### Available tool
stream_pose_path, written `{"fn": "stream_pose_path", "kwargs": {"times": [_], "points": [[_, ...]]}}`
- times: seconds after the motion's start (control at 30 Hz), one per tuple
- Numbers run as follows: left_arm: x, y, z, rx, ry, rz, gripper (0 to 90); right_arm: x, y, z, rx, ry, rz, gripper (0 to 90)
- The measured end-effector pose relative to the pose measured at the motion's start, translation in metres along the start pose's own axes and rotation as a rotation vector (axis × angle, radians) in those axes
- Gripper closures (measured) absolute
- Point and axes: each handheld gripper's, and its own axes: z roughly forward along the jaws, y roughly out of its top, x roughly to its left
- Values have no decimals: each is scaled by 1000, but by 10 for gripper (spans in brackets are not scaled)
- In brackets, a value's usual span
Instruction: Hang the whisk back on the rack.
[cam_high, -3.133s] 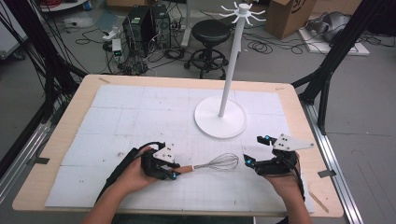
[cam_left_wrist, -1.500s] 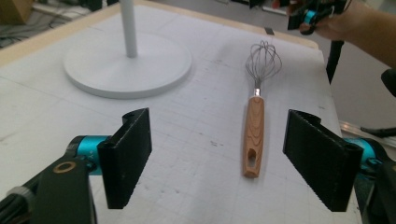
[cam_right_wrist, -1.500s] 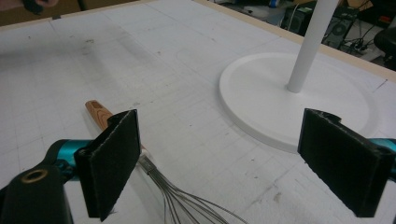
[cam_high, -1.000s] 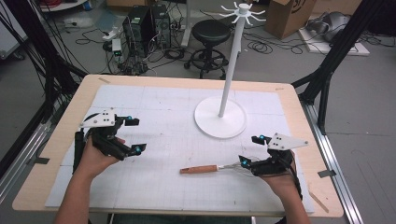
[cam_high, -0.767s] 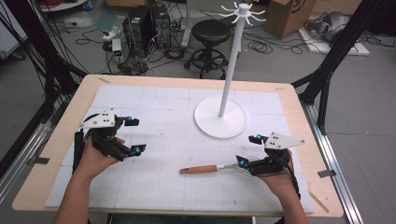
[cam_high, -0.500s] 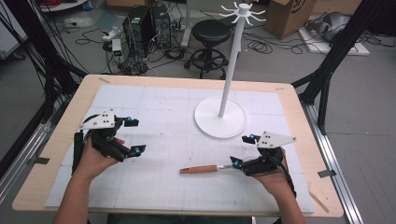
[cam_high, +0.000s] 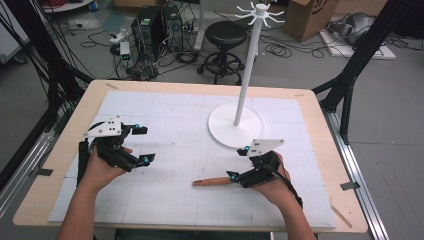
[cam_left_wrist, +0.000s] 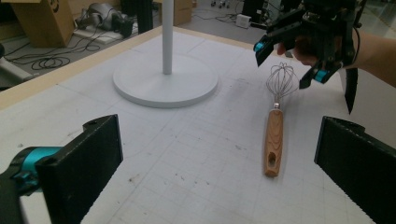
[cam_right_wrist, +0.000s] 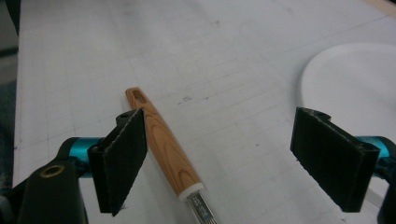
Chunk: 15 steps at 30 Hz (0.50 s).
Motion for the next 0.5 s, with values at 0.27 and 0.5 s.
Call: {"fn": "stream_pose_path", "kwargs": {"times": [0.27,0.5], "points": [[-1,-1,4,19,-2,6,16,5,4,22,150,35,-44,267],[-2,-1,7,30,-2,7,16,7,1,32,219,78,-48,348]]}}
